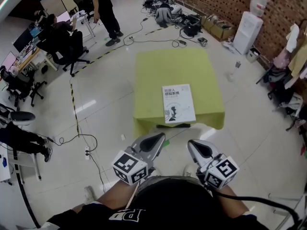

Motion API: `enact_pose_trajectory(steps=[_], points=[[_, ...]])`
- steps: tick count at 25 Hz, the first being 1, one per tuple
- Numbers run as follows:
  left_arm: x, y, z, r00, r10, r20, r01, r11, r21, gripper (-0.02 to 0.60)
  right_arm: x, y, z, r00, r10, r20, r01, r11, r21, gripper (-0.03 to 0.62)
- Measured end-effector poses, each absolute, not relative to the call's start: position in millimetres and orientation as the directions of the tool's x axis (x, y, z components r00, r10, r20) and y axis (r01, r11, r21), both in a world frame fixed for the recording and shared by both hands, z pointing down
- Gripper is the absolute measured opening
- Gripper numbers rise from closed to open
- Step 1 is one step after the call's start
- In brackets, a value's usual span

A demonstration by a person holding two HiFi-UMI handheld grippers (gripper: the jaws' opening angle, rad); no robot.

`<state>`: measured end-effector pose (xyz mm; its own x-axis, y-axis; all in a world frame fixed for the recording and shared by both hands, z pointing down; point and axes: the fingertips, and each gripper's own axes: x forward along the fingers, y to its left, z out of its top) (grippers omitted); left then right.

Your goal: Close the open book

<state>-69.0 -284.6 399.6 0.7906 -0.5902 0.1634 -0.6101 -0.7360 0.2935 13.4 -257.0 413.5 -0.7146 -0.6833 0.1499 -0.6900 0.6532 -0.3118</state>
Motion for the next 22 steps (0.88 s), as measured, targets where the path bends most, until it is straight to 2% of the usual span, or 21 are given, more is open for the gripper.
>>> enact_pose_trajectory(steps=[22], points=[[-77.6, -286.3, 404.7, 0.781, -0.604, 0.16, -0.622, -0.726, 0.295, 0.008, 3.3, -261.1, 418.9, -0.719, -0.671, 0.184, -0.693, 0.668, -0.272, 0.005]])
